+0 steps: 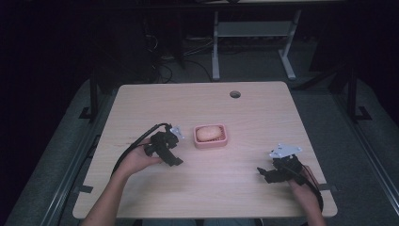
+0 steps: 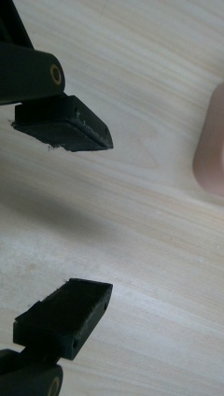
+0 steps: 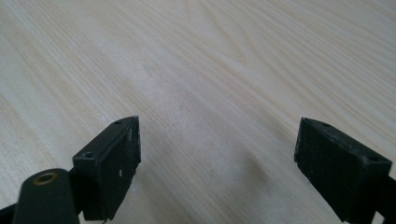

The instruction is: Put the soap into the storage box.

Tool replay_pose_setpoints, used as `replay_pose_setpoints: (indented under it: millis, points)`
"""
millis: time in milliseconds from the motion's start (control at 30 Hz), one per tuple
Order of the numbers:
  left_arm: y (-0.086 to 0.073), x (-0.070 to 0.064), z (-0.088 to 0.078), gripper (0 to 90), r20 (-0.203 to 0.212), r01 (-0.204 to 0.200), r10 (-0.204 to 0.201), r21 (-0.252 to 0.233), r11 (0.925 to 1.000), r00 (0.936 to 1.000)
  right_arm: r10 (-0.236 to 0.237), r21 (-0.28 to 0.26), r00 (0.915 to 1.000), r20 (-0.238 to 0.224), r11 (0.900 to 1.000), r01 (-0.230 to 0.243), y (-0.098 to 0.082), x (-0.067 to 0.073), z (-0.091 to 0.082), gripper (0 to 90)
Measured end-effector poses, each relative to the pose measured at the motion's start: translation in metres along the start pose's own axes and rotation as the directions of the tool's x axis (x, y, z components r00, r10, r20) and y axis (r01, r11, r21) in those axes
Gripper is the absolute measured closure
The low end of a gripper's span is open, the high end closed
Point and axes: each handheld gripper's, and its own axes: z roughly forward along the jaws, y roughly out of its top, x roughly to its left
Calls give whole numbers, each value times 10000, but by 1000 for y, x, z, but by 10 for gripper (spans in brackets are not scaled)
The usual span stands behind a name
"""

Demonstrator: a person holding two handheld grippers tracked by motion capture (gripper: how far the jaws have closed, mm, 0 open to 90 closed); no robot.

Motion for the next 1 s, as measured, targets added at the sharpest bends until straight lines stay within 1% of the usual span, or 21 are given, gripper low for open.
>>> replay_pose_setpoints:
  millis: [167, 200, 233, 400, 433, 467, 533, 600, 633, 733, 767, 1000]
  points:
    - [-8, -2, -1, 254, 11, 112, -112, -95, 9999, 9999, 54, 23, 10000, -25, 10000, -54, 0, 0, 1, 139]
    - [-10, -2, -1, 254, 35, 132, -132, -43, 9999, 9999, 65, 26, 10000, -24, 10000, -65, 0, 0, 1, 140]
    - [-10, -3, -1, 252, -21, 119, -119, -80, 9999, 9999, 56, 19, 10000, -21, 10000, -56, 0, 0, 1, 139]
    - [-18, -6, -5, 250, -24, 250, -251, -251, 9994, 9997, 90, 19, 10000, -9, 10000, -90, 0, 0, 0, 140]
    - [-19, -7, -6, 250, -48, 222, -223, -198, 9996, 9997, 86, 19, 10000, -17, 10000, -86, 0, 0, 0, 139]
    - [-21, -8, -6, 251, -64, 310, -312, -297, 9991, 9995, 90, 17, 10000, -22, 10000, -90, 0, 0, 0, 139]
    - [-24, -8, -7, 251, -72, 357, -359, -310, 9989, 9993, 96, 12, 10000, -17, 10000, -96, -1, 0, 0, 139]
    - [-26, -9, -8, 251, -125, 285, -289, -308, 9991, 9995, 54, 37, 10000, -3, 10000, -54, -1, 0, 0, 140]
    - [-27, -10, -8, 251, -94, 352, -356, -351, 9988, 9993, 60, 35, 10000, 2, 10000, -60, -1, 0, 0, 140]
    - [-31, -12, -9, 251, -121, 288, -293, -378, 9989, 9995, 62, 33, 10000, 12, 10000, -62, -1, 0, 0, 140]
    - [-31, -12, -9, 250, -122, 333, -338, -378, 9987, 9994, 73, 38, 10000, 23, 10000, -73, -1, 0, 0, 140]
    - [-40, -16, -10, 249, -175, 298, -306, -467, 9985, 9994, 79, 57, 9999, 67, 10000, -79, -1, -1, 0, 140]
